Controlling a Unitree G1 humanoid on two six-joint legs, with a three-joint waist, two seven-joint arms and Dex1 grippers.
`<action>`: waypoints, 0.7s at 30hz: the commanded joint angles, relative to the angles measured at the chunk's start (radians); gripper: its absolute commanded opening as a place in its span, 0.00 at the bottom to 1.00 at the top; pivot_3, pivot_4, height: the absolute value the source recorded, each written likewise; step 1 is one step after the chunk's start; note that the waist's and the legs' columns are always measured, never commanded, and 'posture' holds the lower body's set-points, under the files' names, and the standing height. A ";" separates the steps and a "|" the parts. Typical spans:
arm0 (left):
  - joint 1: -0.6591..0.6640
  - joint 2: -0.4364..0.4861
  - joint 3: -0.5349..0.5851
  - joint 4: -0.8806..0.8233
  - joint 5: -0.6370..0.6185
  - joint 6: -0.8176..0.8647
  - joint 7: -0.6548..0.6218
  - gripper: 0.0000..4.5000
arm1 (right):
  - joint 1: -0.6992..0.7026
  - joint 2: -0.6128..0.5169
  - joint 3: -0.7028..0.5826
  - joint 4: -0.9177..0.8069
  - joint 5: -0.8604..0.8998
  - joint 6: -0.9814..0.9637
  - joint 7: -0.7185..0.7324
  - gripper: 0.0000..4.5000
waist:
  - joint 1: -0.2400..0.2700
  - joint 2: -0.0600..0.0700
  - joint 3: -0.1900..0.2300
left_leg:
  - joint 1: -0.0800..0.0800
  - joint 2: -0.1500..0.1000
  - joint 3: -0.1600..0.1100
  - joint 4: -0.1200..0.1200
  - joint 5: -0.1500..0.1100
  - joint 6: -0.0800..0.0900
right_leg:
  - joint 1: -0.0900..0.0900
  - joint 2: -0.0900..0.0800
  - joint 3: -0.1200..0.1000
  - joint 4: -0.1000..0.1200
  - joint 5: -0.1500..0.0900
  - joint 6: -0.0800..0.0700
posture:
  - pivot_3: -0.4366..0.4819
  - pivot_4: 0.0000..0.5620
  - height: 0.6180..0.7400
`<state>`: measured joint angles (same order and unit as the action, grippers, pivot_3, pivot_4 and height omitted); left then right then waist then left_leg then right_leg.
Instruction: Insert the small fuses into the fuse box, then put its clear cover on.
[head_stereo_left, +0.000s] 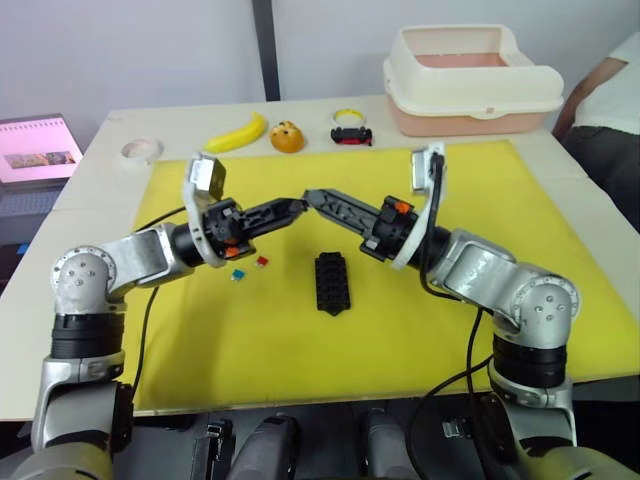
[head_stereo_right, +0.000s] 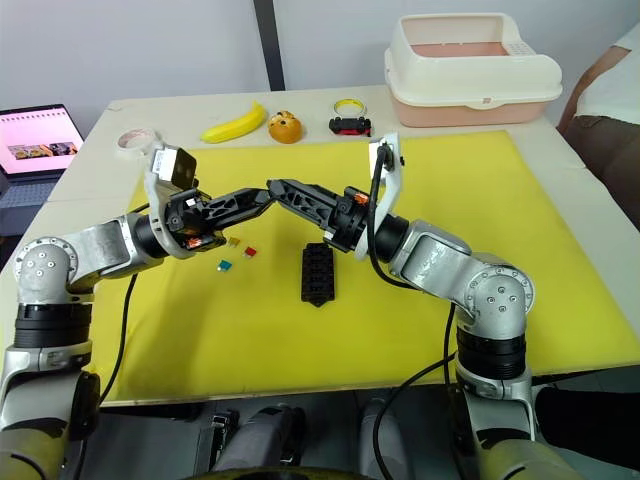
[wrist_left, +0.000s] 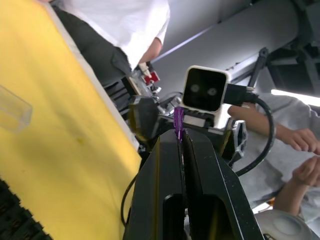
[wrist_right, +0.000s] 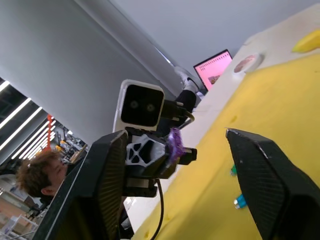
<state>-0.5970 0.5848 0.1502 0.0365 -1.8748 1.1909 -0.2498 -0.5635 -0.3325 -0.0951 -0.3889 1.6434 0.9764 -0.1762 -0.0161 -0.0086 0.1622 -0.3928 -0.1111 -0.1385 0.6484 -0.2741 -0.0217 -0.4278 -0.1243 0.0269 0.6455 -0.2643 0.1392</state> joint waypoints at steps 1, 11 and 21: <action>-0.013 0.001 0.013 -0.017 -0.001 -0.012 -0.019 0.00 | -0.003 -0.013 0.011 -0.020 0.019 -0.027 0.002 0.73 | -0.002 0.000 0.000 | 0.000 0.000 0.000 0.000 0.000 0.000 | 0.000 0.000 0.000 0.000 0.000 0.000 | 0.48 0.27 1.00; 0.004 -0.022 0.009 -0.036 0.016 -0.022 -0.015 0.00 | 0.004 -0.054 0.039 -0.039 0.027 -0.041 0.028 0.26 | 0.000 0.000 0.000 | 0.000 0.001 0.000 0.000 0.000 0.000 | 0.000 0.001 0.001 0.000 0.000 0.000 | 0.48 0.27 1.00; -0.001 -0.045 0.009 -0.035 0.016 -0.022 -0.005 0.00 | 0.000 -0.096 0.050 -0.036 0.057 -0.055 0.026 0.02 | 0.001 0.000 0.000 | 0.000 0.001 0.001 0.000 0.000 0.000 | 0.000 0.001 0.001 0.000 0.000 0.000 | 0.48 0.27 1.00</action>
<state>-0.5856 0.5422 0.1489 0.0282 -1.8415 1.1838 -0.2451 -0.5560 -0.4200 -0.0478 -0.3935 1.6670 0.9282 -0.1557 -0.0151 -0.0087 0.1622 -0.3928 -0.1102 -0.1380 0.6485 -0.2742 -0.0216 -0.4279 -0.1233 0.0276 0.6454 -0.2643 0.1392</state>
